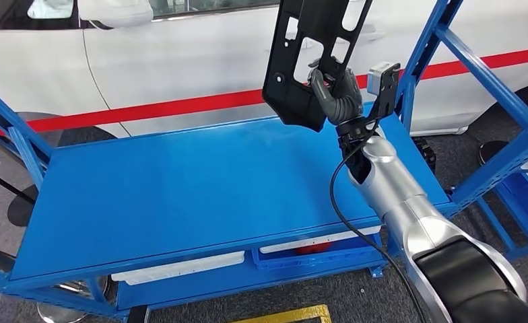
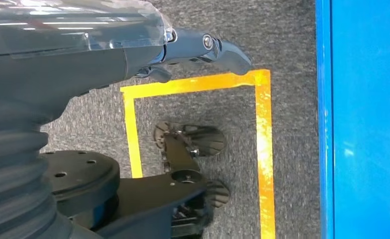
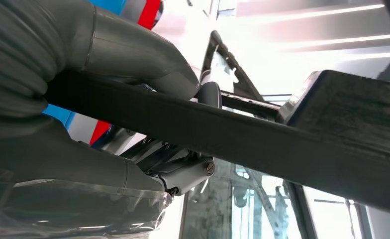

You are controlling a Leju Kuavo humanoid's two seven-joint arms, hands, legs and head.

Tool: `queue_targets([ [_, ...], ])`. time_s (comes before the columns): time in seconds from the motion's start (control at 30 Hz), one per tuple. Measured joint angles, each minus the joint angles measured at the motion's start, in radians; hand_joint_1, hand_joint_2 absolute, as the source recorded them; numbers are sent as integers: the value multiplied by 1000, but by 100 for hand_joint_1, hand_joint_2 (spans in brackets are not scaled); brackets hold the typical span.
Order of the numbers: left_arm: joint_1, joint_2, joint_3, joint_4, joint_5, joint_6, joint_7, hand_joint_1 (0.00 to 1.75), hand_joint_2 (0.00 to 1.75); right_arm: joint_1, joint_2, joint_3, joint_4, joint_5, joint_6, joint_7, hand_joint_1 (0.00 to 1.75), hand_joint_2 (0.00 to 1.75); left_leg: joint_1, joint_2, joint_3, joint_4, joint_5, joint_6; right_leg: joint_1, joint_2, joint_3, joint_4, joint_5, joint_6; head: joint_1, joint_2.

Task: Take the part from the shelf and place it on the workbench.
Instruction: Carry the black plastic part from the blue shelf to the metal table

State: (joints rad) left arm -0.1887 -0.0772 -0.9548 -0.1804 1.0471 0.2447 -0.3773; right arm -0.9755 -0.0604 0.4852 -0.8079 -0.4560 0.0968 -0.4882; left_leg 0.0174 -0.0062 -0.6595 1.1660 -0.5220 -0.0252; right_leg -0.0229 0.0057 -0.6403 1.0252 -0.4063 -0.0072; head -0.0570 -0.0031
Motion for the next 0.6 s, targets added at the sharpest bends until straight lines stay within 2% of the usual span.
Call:
queue_targets([
  [0.03, 0, 0, 0, 0, 0, 0, 0, 0, 175, 1, 2, 0, 2, 0, 2, 0, 175, 175, 0, 0, -33, 70, -29, -2, 2, 0, 0, 0, 0, -2, 0, 0],
  [0.07, 1, 0, 0, 0, 0, 0, 0, 0, 175, 1, 4, 0, 6, 1, 3, 0, 175, 175, 0, 0, -59, 125, -46, -3, 4, 0, -1, 0, 0, -3, 0, 0],
  [0.1, 2, 0, 0, 0, 0, 0, 0, 0, 175, 2, 6, 0, 10, 2, 5, 0, 175, 175, 0, 0, -71, 146, -45, -2, 6, 0, -1, 1, 0, -3, 0, 0],
  [0.13, 3, 0, 0, 0, 0, 0, 0, 0, 175, 2, 7, 0, 13, 3, 7, 0, 175, 175, 0, 0, -63, 128, -24, 0, 8, 0, 0, 1, 0, -3, 0, 0],
  [0.2, 2, 0, 0, 0, 0, 1, 0, 0, 175, 1, 10, -1, 17, 4, 11, 0, 175, 175, -1, 0, -2, -5, 45, 9, 10, 1, 1, 3, -1, -2, 0, 0],
  [0.27, 1, 0, 0, 0, 0, 3, 0, 0, 175, -1, 12, -2, 20, 6, 18, 1, 175, 175, -5, 0, 49, -114, 82, 18, 14, 1, -1, 6, -1, 4, 0, 0],
  [0.33, 3, 1, 0, 0, 0, 6, 2, 0, 175, -3, 16, -2, 26, 8, 25, 2, 175, 175, -10, -1, 58, -135, 85, 25, 15, 1, -3, 4, 3, 15, 0, 0],
  [0.4, 4, 0, 0, 0, 0, 9, 3, 0, 175, -5, 19, -3, 31, 9, 31, 3, 175, 175, -7, -1, 58, -143, 93, 36, 14, 1, -5, 4, 2, 26, 0, 0],
  [0.47, 4, -1, 0, 0, 0, 10, 3, 0, 175, -8, 20, -5, 35, 10, 33, 3, 175, 175, -2, 0, 59, -154, 103, 49, 12, 0, -29, 58, -38, 34, 0, 0],
  [0.53, 4, 0, 0, 0, 0, 11, 3, 0, 175, -10, 21, -7, 41, 11, 34, 4, 175, 175, -2, 1, 56, -155, 107, 54, 10, 0, -84, 186, -106, 39, 0, 0],
  [0.57, 4, 0, 0, 0, -1, 12, 3, 0, 175, -10, 22, -7, 45, 11, 35, 5, 175, 175, -2, 1, 55, -154, 107, 54, 9, -1, -110, 247, -129, 41, 0, 0],
  [0.6, 5, 0, 0, 0, -1, 12, 3, 0, 175, -10, 23, -7, 50, 11, 36, 6, 175, 175, -2, 0, 54, -152, 107, 54, 8, -1, -123, 280, -135, 43, 0, 0],
])
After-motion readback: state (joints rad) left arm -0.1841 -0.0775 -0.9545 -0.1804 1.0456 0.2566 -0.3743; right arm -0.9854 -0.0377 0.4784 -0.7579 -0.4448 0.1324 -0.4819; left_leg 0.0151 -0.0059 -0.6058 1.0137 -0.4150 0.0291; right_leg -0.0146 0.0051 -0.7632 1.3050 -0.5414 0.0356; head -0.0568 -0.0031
